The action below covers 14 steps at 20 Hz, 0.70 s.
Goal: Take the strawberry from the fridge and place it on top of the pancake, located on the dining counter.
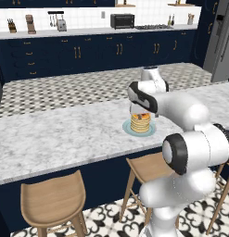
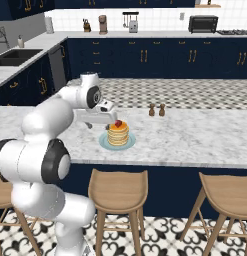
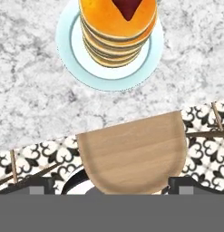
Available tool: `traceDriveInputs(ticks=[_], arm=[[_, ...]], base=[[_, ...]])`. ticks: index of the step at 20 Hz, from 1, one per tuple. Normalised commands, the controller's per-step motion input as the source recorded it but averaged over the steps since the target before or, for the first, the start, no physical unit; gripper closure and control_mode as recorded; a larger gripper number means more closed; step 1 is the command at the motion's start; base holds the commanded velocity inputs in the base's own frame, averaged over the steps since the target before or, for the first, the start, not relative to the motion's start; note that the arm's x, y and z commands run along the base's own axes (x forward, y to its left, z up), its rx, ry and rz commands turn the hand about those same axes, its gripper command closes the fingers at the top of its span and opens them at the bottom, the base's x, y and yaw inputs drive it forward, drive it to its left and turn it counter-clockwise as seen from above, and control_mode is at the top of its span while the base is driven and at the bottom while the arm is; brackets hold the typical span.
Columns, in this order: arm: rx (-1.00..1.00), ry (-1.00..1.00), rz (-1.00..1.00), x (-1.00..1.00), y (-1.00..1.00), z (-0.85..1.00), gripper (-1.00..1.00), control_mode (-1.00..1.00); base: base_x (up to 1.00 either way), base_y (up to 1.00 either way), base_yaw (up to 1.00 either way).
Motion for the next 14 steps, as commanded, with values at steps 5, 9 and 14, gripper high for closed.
traceDriveInputs(ticks=[5,9,14], arm=[[-0.04,0.00,0.05,-1.00,0.70,0.33,-1.00,-1.00],[0.00,0.00,0.00,-1.00,0.66,0.08,-1.00,-1.00],[0.00,0.00,0.00,-1.00,0.56,0.00,-1.00,-1.00]], base=[[0.00,0.00,0.00],[0.00,0.00,0.00],[0.00,0.00,0.00]])
